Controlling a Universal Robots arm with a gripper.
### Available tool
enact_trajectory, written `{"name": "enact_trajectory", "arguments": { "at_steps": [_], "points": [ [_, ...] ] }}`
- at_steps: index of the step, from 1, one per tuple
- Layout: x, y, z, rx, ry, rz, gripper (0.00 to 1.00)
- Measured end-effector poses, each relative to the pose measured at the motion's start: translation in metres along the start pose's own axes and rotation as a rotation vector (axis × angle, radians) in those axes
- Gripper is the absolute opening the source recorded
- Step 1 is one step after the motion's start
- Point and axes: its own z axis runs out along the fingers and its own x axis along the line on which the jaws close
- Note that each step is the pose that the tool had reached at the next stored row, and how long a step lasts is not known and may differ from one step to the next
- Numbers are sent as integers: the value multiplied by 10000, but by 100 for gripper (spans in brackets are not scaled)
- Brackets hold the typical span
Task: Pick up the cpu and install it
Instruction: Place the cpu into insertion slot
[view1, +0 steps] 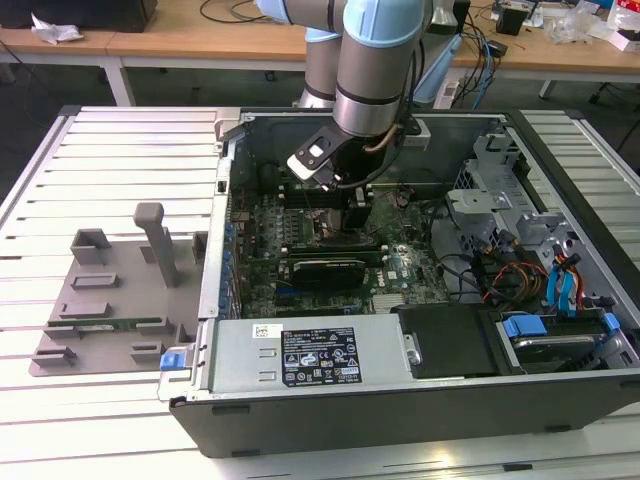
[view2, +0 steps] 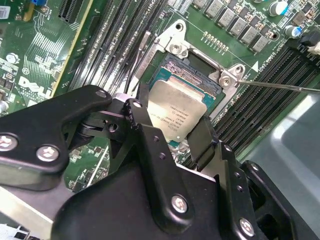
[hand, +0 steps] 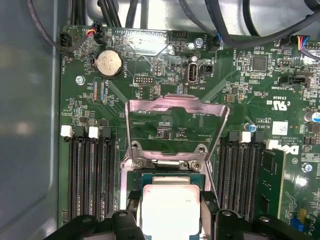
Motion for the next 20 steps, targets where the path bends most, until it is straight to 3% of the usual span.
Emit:
{"name": "enact_trajectory", "arguments": {
  "at_steps": [8,20],
  "points": [
    [22,-33,71,0,2,42,55],
    [10,-23,101,7,6,227,55]
  ]
}}
